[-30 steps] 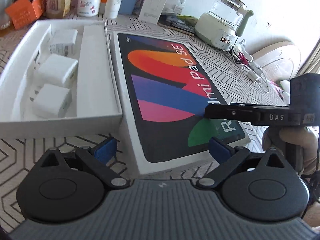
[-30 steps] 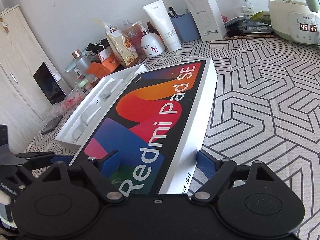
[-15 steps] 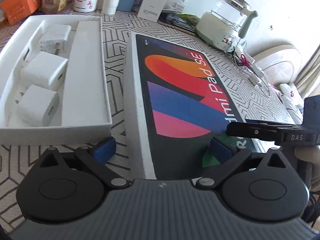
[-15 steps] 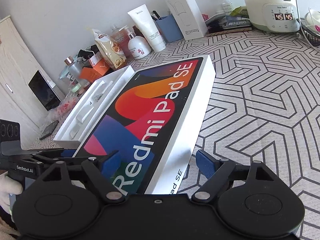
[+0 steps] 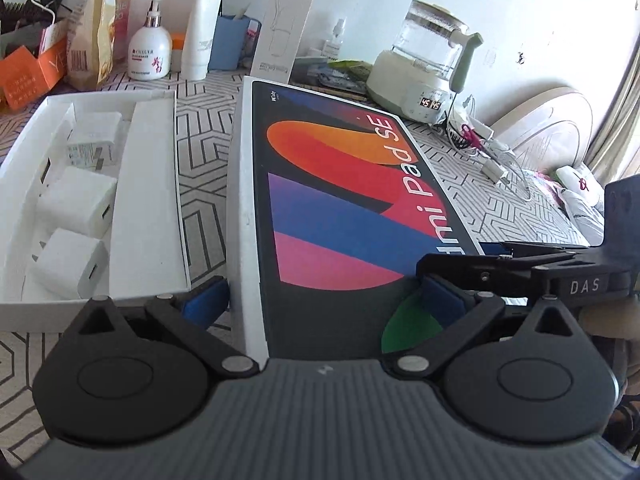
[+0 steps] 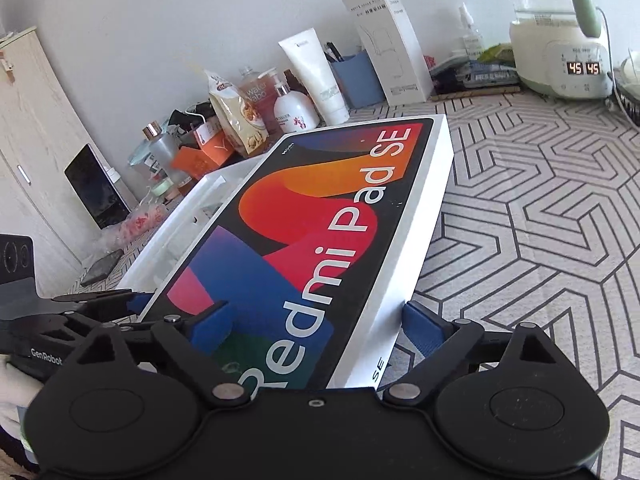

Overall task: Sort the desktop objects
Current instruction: 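Carry the lid over the white tray box with both tools, aligning its edges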

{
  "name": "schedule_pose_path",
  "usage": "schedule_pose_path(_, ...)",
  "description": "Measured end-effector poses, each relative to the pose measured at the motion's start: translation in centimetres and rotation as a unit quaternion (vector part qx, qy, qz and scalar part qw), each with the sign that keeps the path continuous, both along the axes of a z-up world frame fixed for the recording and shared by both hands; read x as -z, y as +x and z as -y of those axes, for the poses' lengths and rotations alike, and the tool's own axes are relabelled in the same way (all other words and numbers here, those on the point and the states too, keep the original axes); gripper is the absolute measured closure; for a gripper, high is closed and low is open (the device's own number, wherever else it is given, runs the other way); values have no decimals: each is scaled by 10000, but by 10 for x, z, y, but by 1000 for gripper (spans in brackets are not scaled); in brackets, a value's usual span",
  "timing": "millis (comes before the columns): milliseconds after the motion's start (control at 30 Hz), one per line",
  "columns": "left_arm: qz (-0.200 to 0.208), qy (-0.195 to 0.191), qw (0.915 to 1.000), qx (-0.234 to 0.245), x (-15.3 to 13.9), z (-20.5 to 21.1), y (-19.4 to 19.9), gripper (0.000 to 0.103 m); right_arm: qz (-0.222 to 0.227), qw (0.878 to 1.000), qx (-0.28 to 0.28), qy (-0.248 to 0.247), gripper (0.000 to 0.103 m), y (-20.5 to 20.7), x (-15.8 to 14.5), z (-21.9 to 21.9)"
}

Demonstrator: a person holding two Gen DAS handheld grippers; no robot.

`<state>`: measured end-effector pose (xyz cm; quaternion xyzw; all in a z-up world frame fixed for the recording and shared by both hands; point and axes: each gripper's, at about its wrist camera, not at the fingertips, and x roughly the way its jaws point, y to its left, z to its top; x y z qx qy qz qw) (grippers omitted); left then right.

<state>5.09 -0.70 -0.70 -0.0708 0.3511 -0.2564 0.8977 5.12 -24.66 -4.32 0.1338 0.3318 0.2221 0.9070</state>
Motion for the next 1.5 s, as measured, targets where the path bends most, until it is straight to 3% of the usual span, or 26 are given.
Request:
schedule_pose_path(133,293,-69,9995,-99,-11,-14,-10,0,231,9997,-17,18,8,-7,-15,-8)
schedule_pose_path(333,278,-253,9971,-658,-10,-57,-16,0,551,9982,-227,25,8,-5,-18,-45)
schedule_pose_path(467,331,-191,9935,-1076,-10,-89,-15,0,409,9971,-567,305,8,17,-9,-73)
schedule_pose_path(600,433,-338,9888,-1384,-7,-116,-12,0,540,9955,-747,205,8,25,-8,-107)
schedule_pose_path(933,377,-449,9863,-1543,-5,-153,14,0,529,9951,-787,294,8,45,-12,-145)
schedule_pose_path(1033,389,-324,9876,-1489,-6,-156,23,0,468,9956,-693,415,8,54,-10,-148)
schedule_pose_path(1233,-10,-493,9828,-1778,7,-163,40,0,414,9963,-558,505,9,62,-4,-153)
schedule_pose_path(1500,189,-465,9828,-1779,5,-162,44,1,453,9963,-472,558,10,67,-2,-155)
